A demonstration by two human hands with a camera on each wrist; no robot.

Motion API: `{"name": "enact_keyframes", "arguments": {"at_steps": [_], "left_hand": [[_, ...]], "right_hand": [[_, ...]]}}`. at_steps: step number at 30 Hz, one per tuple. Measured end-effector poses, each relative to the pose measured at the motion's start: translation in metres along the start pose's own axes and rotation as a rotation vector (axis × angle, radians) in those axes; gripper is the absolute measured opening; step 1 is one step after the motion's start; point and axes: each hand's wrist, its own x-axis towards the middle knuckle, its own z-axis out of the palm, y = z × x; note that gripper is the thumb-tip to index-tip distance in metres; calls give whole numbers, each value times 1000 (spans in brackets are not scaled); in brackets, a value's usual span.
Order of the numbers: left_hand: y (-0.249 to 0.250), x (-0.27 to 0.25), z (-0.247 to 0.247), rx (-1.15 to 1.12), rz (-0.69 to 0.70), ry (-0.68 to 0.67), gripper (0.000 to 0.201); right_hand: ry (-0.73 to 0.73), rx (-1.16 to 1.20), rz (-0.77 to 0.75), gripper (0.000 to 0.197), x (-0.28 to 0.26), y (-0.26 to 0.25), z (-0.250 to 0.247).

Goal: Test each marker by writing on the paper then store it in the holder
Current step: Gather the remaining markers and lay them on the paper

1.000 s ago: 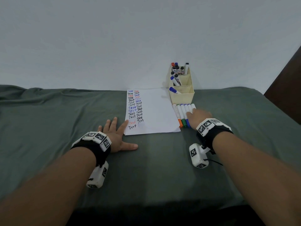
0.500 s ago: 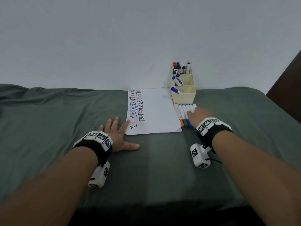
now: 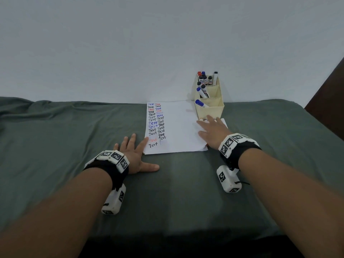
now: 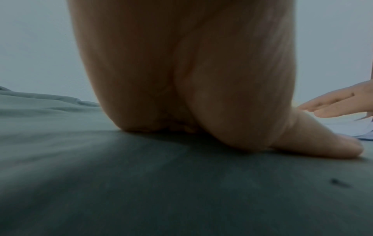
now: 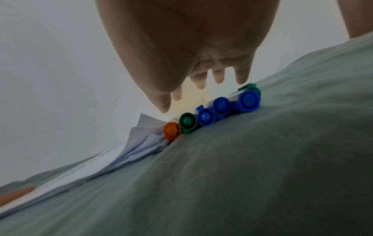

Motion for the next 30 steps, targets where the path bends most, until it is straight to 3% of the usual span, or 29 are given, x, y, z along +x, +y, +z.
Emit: {"name": "enact_keyframes", "arguments": {"at_steps": [4, 7, 12, 16, 19, 22, 24, 30], "left_hand": [[-1, 1, 1, -6, 2, 1, 127], [-1, 1, 1, -7, 3, -2, 127], [0, 1, 1, 0, -1, -5, 127], [-1, 2, 2, -4, -1, 3, 128], [-2, 3, 3, -4, 2, 7, 131], [-2, 4, 4, 0, 3, 18, 130], [-2, 4, 4, -1, 5, 20, 129], [-2, 2, 2, -3, 7, 4, 127]], "right_hand": [[-146, -91, 26, 29, -2, -11, 0], [-42, 32, 19, 40, -3, -8, -8], [327, 151, 52, 38, 9, 0, -40], [377, 160, 33, 46, 34, -6, -66], [303, 122, 64, 51, 52, -13, -75], [250, 55, 54, 34, 64, -18, -71], [305, 75, 68, 25, 69, -19, -70], [486, 411, 152, 26, 73, -17, -78]]}}
